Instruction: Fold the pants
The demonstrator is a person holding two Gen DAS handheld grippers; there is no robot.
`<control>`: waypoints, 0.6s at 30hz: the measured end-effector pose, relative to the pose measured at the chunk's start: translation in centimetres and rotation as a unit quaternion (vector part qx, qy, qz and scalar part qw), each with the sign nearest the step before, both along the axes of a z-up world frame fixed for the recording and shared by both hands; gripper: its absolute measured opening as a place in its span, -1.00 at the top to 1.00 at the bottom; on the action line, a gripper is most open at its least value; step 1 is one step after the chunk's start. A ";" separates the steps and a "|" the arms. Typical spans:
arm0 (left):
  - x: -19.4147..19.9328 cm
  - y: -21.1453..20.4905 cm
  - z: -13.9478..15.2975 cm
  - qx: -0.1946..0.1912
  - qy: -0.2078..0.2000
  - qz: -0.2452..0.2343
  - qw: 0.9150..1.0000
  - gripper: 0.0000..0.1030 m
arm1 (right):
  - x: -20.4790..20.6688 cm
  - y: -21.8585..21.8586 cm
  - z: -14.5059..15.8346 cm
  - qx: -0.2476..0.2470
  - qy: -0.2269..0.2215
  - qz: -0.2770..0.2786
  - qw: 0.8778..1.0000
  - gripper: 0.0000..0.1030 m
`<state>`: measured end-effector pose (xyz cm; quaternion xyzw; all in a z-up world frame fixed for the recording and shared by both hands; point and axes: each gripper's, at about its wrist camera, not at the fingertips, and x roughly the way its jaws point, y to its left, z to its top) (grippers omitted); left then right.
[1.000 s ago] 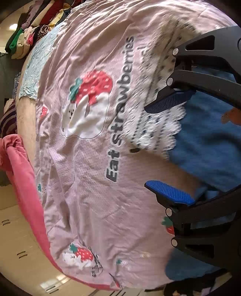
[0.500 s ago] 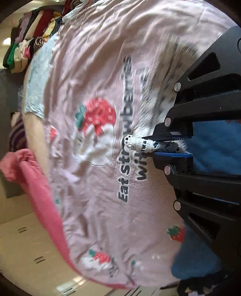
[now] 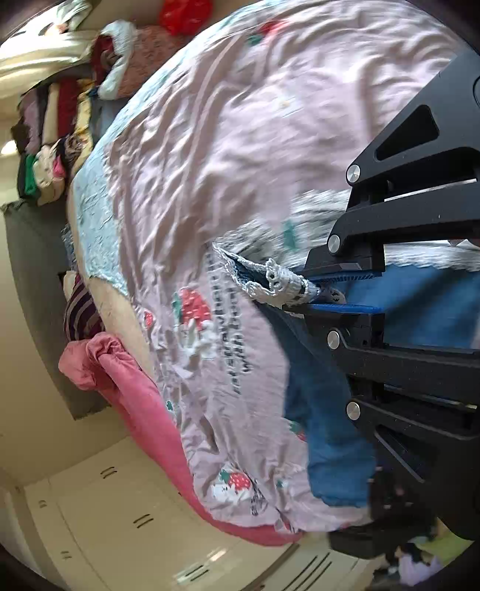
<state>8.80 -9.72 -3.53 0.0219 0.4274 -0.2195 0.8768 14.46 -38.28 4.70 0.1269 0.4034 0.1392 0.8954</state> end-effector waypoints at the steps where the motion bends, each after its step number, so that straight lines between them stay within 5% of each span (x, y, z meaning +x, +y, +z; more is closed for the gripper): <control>1: -0.3 0.3 0.5 -0.001 -0.007 -0.001 1.000 0.92 | -0.9 -0.3 -0.2 0.002 0.004 0.000 1.000 0.90; 8: -3.7 0.4 1.1 0.002 -0.025 -0.017 1.000 0.92 | -6.0 -2.0 -4.4 0.028 0.061 -0.013 0.998 0.90; 18: -4.1 -0.4 -2.3 0.037 0.020 -0.036 0.998 0.88 | -8.3 -3.1 -10.1 0.041 0.116 -0.030 0.992 0.88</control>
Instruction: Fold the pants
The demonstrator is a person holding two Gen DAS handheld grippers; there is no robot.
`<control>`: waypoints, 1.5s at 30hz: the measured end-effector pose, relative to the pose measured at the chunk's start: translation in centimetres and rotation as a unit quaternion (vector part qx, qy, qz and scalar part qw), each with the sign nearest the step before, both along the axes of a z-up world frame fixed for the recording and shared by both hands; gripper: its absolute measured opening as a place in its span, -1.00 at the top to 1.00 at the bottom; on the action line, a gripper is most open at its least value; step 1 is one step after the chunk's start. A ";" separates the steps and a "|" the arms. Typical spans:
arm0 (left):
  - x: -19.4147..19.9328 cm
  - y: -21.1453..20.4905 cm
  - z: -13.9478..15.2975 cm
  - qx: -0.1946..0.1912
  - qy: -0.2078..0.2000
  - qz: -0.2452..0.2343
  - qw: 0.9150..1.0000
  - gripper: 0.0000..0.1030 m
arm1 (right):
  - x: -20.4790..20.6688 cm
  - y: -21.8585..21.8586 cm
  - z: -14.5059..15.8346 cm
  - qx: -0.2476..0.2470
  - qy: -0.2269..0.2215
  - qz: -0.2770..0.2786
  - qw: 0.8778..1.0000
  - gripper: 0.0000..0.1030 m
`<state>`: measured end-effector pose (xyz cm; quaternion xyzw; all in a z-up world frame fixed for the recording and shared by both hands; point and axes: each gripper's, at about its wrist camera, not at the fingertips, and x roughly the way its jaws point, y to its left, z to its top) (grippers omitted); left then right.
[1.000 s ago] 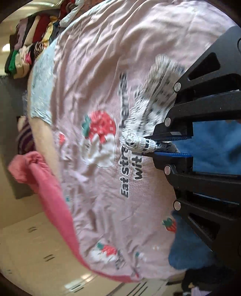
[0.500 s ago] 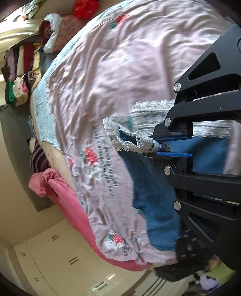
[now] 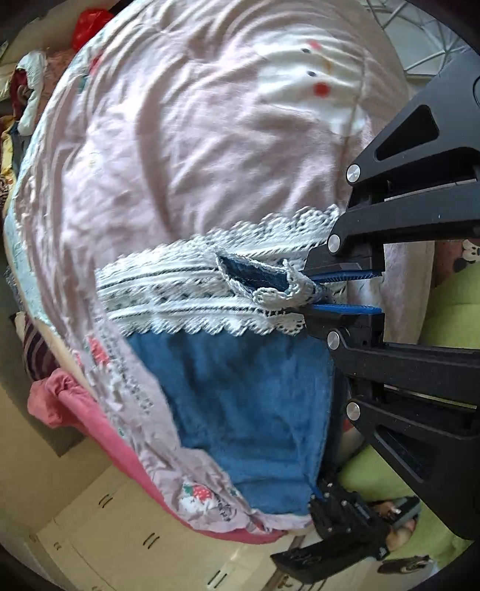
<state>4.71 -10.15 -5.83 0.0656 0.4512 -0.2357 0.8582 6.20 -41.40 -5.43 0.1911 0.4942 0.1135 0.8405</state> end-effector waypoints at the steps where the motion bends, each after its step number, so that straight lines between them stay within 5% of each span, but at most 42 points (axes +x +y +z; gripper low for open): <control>1: 0.0 0.0 -0.2 0.003 0.004 -0.001 1.000 0.85 | -0.1 -0.3 -0.3 0.005 0.002 -0.005 1.000 0.87; 8: -0.3 -0.1 -0.5 0.003 0.008 -0.010 1.000 0.79 | -1.5 -1.5 2.0 -0.035 -0.021 -0.025 0.999 0.57; 11: -0.6 -0.1 -0.3 -0.010 0.010 -0.017 1.000 0.46 | -1.9 -0.7 4.2 -0.072 -0.065 -0.019 0.995 0.57; 15: -1.5 0.2 0.7 -0.020 0.003 -0.019 1.000 0.17 | -1.6 3.2 5.1 -0.089 -0.098 0.056 0.990 0.46; 17: -2.1 1.3 1.8 -0.034 -0.006 -0.008 0.999 0.16 | -0.7 4.9 4.0 -0.103 -0.087 0.084 0.987 0.44; 20: -2.8 4.2 3.9 -0.053 -0.034 0.031 0.998 -0.44 | 0.6 5.5 0.9 -0.163 -0.030 0.089 0.982 0.43; 23: -3.0 8.6 5.2 -0.055 -0.056 0.111 0.991 -0.59 | 0.6 5.2 -0.1 -0.161 -0.034 0.090 0.982 0.43; 29: -1.4 18.8 2.8 -0.075 -0.007 0.310 0.948 -0.85 | 0.5 4.4 0.0 -0.137 -0.035 0.089 0.986 0.33; 32: -0.2 20.2 0.6 -0.100 0.032 0.336 0.936 -0.79 | 0.4 4.6 -0.1 -0.140 -0.036 0.094 0.985 0.22; 34: 0.5 19.6 0.0 -0.134 0.030 0.316 0.939 0.06 | 0.5 5.1 0.0 -0.142 -0.036 0.095 0.985 0.19; 35: 0.9 19.2 -0.1 -0.126 0.030 0.317 0.940 0.20 | 0.5 5.2 -0.1 -0.142 -0.036 0.095 0.985 0.19; 40: 0.1 19.7 2.0 -0.075 -0.024 0.329 0.941 0.21 | 0.3 4.9 -0.2 -0.132 -0.037 0.094 0.986 0.19; 45: 1.1 21.1 -0.1 -0.075 0.007 0.333 0.940 -0.06 | 0.3 5.2 -0.3 -0.140 -0.038 0.097 0.985 0.19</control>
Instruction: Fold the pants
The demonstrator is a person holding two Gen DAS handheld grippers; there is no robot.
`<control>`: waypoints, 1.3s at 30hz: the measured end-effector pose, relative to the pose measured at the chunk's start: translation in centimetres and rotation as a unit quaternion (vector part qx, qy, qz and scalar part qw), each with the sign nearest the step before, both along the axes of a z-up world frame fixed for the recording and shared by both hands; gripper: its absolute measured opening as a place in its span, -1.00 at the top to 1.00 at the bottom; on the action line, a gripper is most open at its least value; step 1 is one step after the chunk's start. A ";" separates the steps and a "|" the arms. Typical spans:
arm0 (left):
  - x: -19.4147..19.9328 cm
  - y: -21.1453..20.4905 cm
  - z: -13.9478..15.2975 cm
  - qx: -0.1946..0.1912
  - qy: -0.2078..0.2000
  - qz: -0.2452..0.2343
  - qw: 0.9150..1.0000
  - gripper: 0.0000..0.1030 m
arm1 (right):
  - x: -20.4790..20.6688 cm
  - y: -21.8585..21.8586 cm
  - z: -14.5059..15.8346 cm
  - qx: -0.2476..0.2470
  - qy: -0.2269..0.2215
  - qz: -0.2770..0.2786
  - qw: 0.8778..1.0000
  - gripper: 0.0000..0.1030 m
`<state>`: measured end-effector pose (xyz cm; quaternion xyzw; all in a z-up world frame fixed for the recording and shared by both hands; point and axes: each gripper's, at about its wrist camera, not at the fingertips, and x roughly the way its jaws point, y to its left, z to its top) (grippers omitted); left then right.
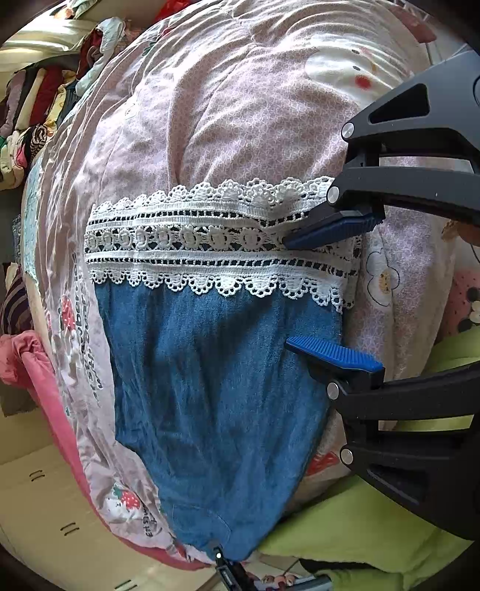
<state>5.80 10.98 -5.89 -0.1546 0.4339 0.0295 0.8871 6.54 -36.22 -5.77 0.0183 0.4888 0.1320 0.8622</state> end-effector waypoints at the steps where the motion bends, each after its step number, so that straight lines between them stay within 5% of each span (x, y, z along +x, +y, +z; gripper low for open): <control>1: -0.1 0.5 -0.3 -0.010 0.004 0.008 1.000 -0.11 | 0.0 -0.2 0.0 0.002 0.000 0.001 1.000 0.19; 3: -0.6 1.4 0.3 -0.031 -0.006 0.018 0.999 -0.15 | 0.0 -0.4 0.1 0.009 0.001 0.007 1.000 0.17; 6: -1.8 1.0 2.9 0.006 -0.036 0.021 0.999 -0.38 | -0.1 -0.5 1.1 0.020 -0.007 0.030 0.999 0.05; 10: -2.2 -0.4 7.1 0.031 -0.084 0.005 0.996 -0.38 | 0.7 -2.0 4.1 0.046 -0.054 0.019 0.997 0.02; 17: 2.4 -5.9 9.7 0.033 -0.095 -0.082 0.992 -0.38 | 7.4 -4.9 6.3 0.060 -0.076 -0.012 0.995 0.01; 26: 12.3 -14.1 5.9 -0.004 -0.020 -0.202 0.979 -0.38 | 15.1 -5.8 2.3 0.090 -0.021 -0.002 0.996 0.01; 36: 19.1 -17.0 -1.2 -0.017 0.061 -0.210 0.976 -0.36 | 16.0 -5.9 -0.2 0.141 -0.017 0.031 0.989 0.27; 37: 19.0 -17.2 -1.1 -0.017 0.057 -0.208 0.976 -0.33 | 15.9 -6.0 -0.3 0.147 -0.017 0.036 0.988 0.32; 38: 18.7 -17.6 -1.0 -0.018 0.055 -0.215 0.975 0.15 | 15.8 -5.9 -0.3 0.150 -0.018 0.041 0.988 0.42; 39: 18.5 -17.9 -0.9 -0.027 0.053 -0.224 0.973 0.91 | 15.6 -5.8 -0.3 0.152 -0.020 0.048 0.987 0.50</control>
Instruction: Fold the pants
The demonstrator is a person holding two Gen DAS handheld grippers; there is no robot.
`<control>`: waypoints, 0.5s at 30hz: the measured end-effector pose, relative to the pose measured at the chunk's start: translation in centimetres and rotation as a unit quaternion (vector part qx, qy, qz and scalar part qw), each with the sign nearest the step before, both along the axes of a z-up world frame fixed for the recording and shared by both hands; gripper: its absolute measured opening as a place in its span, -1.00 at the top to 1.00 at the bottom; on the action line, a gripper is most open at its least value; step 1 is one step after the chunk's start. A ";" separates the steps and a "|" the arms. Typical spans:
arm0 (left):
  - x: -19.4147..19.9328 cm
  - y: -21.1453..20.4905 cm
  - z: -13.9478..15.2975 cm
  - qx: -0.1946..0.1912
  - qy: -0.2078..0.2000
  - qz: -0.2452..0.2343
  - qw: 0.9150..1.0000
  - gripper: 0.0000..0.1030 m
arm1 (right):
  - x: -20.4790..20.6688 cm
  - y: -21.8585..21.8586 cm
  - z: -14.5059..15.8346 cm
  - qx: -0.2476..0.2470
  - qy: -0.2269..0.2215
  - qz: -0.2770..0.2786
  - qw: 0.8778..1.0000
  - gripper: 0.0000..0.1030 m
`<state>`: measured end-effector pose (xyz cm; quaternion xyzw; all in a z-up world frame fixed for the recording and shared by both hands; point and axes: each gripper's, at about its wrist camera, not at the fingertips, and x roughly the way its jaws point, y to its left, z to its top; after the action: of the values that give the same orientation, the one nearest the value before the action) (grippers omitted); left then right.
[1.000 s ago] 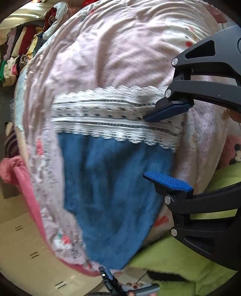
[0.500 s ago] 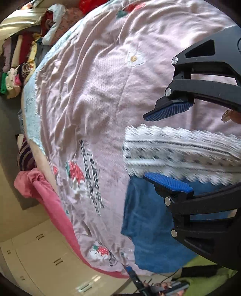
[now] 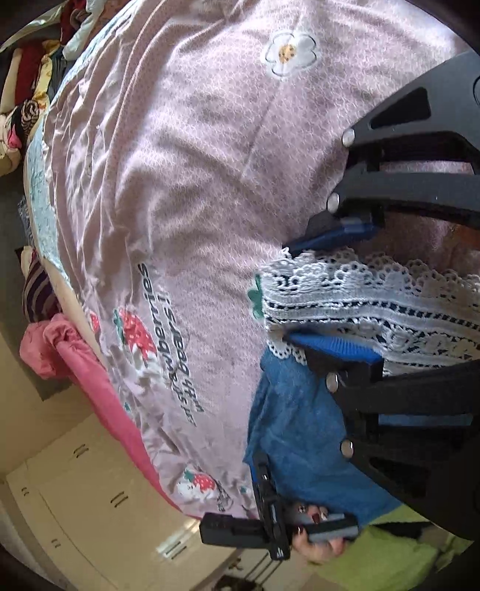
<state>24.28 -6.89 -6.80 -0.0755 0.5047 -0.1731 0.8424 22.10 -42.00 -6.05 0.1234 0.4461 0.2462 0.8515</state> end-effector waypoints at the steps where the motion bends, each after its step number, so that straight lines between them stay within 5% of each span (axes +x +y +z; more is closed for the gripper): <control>1: -0.3 -0.3 0.1 -0.011 0.001 -0.007 1.000 0.90 | -0.1 0.1 0.0 0.002 -0.003 0.005 1.000 0.56; 4: -0.8 -0.9 0.8 0.009 -0.017 -0.012 1.000 0.91 | -0.8 0.6 0.7 0.005 -0.019 0.014 1.000 0.70; 9: 0.4 0.4 3.3 -0.023 -0.036 0.008 0.999 0.92 | -0.1 -0.2 4.3 0.001 -0.072 0.001 0.997 0.73; 15: 2.4 -1.3 2.4 0.023 -0.037 0.018 0.999 0.91 | 4.3 0.4 4.5 -0.047 -0.068 0.006 0.997 0.73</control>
<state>26.71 -8.20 -4.38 -0.0587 0.4756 -0.1484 0.8650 26.43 -41.59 -1.53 0.0637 0.3991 0.2375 0.8833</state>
